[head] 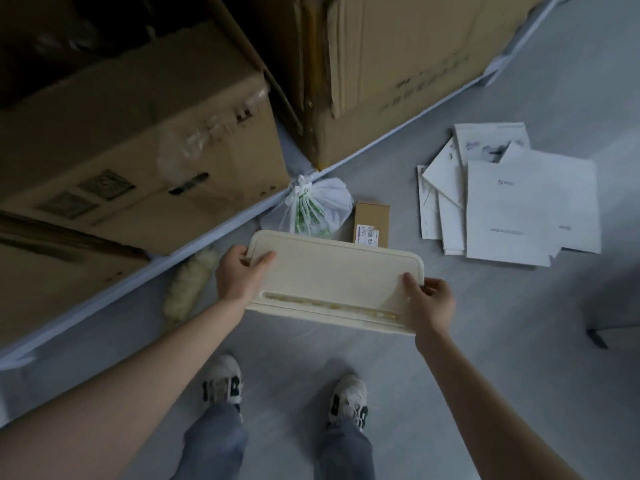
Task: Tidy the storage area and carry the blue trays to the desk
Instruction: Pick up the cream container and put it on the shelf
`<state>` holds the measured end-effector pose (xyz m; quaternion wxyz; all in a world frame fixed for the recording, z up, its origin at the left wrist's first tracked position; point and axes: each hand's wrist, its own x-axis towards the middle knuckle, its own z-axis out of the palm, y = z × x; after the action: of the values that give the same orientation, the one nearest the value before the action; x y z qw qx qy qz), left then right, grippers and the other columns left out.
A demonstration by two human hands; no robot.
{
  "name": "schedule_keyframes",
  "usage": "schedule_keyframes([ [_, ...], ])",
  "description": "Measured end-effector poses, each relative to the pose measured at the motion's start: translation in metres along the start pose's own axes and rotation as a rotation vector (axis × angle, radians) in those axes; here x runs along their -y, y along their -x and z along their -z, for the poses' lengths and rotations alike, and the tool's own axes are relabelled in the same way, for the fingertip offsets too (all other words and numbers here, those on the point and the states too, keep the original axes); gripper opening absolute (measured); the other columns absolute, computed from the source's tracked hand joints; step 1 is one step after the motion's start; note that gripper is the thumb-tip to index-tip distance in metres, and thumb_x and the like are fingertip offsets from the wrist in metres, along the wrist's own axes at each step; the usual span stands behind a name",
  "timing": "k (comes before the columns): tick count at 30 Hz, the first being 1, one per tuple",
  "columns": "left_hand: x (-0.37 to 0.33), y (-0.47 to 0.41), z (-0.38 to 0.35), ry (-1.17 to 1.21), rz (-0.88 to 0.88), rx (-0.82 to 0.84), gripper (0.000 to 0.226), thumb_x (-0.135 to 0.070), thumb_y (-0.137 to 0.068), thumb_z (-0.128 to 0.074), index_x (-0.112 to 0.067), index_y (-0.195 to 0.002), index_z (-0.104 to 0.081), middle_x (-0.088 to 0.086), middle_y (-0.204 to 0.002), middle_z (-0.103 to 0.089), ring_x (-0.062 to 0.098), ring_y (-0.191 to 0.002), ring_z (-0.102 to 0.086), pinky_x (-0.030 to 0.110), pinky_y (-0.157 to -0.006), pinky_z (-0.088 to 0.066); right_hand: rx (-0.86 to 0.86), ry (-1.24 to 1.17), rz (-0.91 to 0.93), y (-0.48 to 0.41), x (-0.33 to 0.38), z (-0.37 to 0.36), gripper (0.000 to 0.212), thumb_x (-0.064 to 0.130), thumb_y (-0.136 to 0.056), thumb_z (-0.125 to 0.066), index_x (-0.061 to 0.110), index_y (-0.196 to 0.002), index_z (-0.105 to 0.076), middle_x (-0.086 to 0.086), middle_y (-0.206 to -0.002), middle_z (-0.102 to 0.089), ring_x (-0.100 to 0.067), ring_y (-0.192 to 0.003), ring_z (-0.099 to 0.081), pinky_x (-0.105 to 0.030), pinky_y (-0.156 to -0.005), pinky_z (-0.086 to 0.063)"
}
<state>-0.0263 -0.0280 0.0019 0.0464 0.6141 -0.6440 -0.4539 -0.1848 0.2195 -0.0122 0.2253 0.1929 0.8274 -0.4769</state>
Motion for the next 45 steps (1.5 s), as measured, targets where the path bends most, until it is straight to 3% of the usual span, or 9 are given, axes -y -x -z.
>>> schedule_keyframes([
  [8, -0.149, 0.121, 0.176, 0.135, -0.014, -0.149, 0.035, -0.040, -0.076, -0.080, -0.009, -0.081, -0.064, 0.007, -0.085, -0.069, 0.028, -0.082, -0.065, 0.033, -0.066, -0.048, 0.067, 0.042, 0.192, 0.139, 0.211, 0.079, 0.029, 0.027, -0.079, -0.078, 0.003, -0.090, -0.066, -0.009, -0.078, -0.065, -0.024, -0.072, -0.060, -0.027, -0.064, -0.043],
  [11, -0.184, 0.166, 0.247, 0.210, -0.024, -0.215, 0.032, -0.040, -0.076, -0.080, -0.011, -0.082, -0.066, 0.003, -0.081, -0.068, 0.026, -0.081, -0.066, 0.029, -0.059, -0.045, 0.144, 0.067, 0.275, 0.198, 0.277, 0.099, 0.027, 0.031, -0.080, -0.075, 0.005, -0.084, -0.066, -0.008, -0.076, -0.066, -0.024, -0.069, -0.059, -0.025, -0.052, -0.038],
  [17, -0.215, 0.232, 0.376, 0.305, -0.022, -0.405, 0.034, -0.033, -0.078, -0.080, -0.002, -0.087, -0.067, 0.004, -0.079, -0.065, 0.014, -0.067, -0.058, 0.022, -0.053, -0.041, 0.331, 0.079, 0.432, 0.314, 0.372, 0.091, 0.025, 0.031, -0.083, -0.075, 0.008, -0.093, -0.069, -0.009, -0.083, -0.068, -0.020, -0.071, -0.063, -0.025, -0.057, -0.042],
  [23, -0.183, 0.254, 0.483, 0.317, 0.007, -0.570, 0.038, -0.040, -0.079, -0.078, -0.003, -0.088, -0.070, 0.006, -0.084, -0.068, 0.024, -0.080, -0.064, 0.029, -0.066, -0.041, 0.495, 0.094, 0.555, 0.407, 0.411, 0.036, 0.034, 0.031, -0.083, -0.076, 0.004, -0.102, -0.069, -0.013, -0.092, -0.070, -0.031, -0.086, -0.066, -0.035, -0.074, -0.052],
  [29, -0.138, 0.232, 0.585, 0.339, 0.005, -0.664, 0.037, -0.039, -0.080, -0.078, -0.007, -0.070, -0.062, 0.006, -0.071, -0.063, 0.023, -0.070, -0.058, 0.027, -0.051, -0.035, 0.609, 0.100, 0.617, 0.492, 0.423, -0.051, 0.024, 0.028, -0.090, -0.070, 0.007, -0.099, -0.061, -0.003, -0.084, -0.062, -0.013, -0.071, -0.056, -0.026, -0.061, -0.042],
  [33, -0.108, 0.199, 0.652, 0.357, 0.031, -0.733, 0.037, -0.039, -0.080, -0.077, -0.003, -0.086, -0.071, 0.006, -0.083, -0.068, 0.024, -0.076, -0.062, 0.029, -0.064, -0.045, 0.670, 0.166, 0.659, 0.545, 0.433, -0.119, 0.020, 0.021, -0.089, -0.068, 0.005, -0.101, -0.066, -0.008, -0.094, -0.066, -0.018, -0.077, -0.058, -0.022, -0.057, -0.042],
  [36, -0.093, 0.161, 0.696, 0.400, 0.033, -0.713, 0.035, -0.038, -0.080, -0.077, -0.005, -0.093, -0.070, 0.006, -0.087, -0.068, 0.025, -0.079, -0.062, 0.031, -0.068, -0.046, 0.674, 0.188, 0.646, 0.579, 0.446, -0.168, 0.011, 0.015, -0.087, -0.067, 0.006, -0.081, -0.067, -0.008, -0.079, -0.062, -0.021, -0.071, -0.056, -0.037, -0.066, -0.051],
  [39, -0.084, 0.120, 0.731, 0.391, 0.046, -0.663, 0.035, -0.038, -0.081, -0.074, -0.004, -0.088, -0.070, 0.006, -0.083, -0.070, 0.028, -0.080, -0.066, 0.030, -0.062, -0.045, 0.667, 0.208, 0.640, 0.598, 0.456, -0.216, 0.026, 0.017, -0.087, -0.065, 0.010, -0.064, -0.054, -0.005, -0.066, -0.056, -0.021, -0.065, -0.054, -0.031, -0.057, -0.043],
  [45, -0.071, 0.060, 0.759, 0.350, 0.032, -0.638, 0.023, -0.022, -0.077, -0.072, -0.002, -0.089, -0.068, 0.011, -0.085, -0.070, 0.030, -0.077, -0.066, 0.035, -0.059, -0.044, 0.649, 0.275, 0.656, 0.601, 0.456, -0.280, 0.016, 0.011, -0.087, -0.062, 0.007, -0.072, -0.063, -0.004, -0.063, -0.055, -0.022, -0.062, -0.053, -0.029, -0.054, -0.042],
])
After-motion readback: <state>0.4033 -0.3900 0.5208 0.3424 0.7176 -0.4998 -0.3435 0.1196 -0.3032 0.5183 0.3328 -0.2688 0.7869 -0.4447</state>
